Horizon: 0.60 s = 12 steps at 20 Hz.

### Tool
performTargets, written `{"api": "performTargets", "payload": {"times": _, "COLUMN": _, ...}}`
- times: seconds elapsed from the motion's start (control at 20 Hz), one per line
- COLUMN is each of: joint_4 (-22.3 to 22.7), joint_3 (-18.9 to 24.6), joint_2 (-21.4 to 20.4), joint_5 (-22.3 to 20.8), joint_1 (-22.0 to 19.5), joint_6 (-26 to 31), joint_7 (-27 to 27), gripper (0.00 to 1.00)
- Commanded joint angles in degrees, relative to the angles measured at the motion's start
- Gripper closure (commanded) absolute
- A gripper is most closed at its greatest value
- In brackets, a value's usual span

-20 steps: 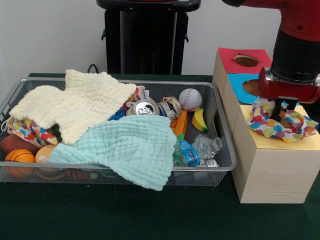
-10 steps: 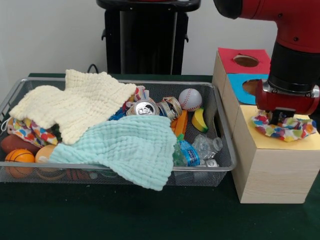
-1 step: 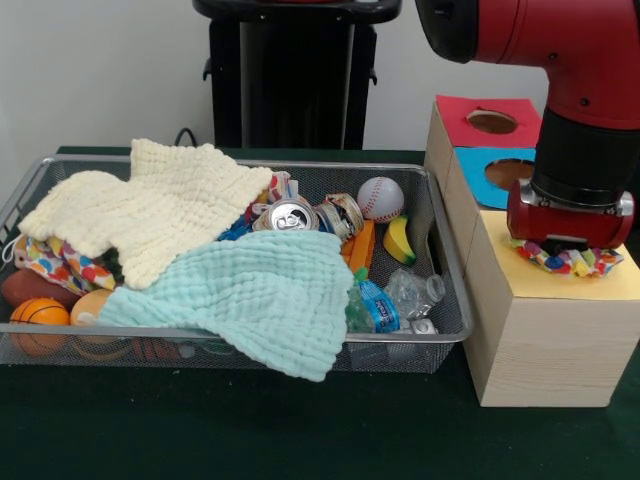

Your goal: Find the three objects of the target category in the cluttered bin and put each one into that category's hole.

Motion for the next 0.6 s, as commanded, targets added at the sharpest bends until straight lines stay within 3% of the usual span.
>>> {"api": "performTargets", "payload": {"times": 0.05, "joint_4": 2.77, "joint_3": 4.77, "joint_2": 6.11, "joint_5": 1.08, "joint_1": -0.98, "joint_6": -1.66, "joint_7": 11.46, "gripper": 1.0}}
{"api": "performTargets", "payload": {"times": 0.6, "joint_4": 3.47, "joint_3": 3.2, "joint_2": 4.73, "joint_5": 1.38, "joint_1": -0.12, "joint_6": -1.38, "joint_7": 12.83, "gripper": 1.0}}
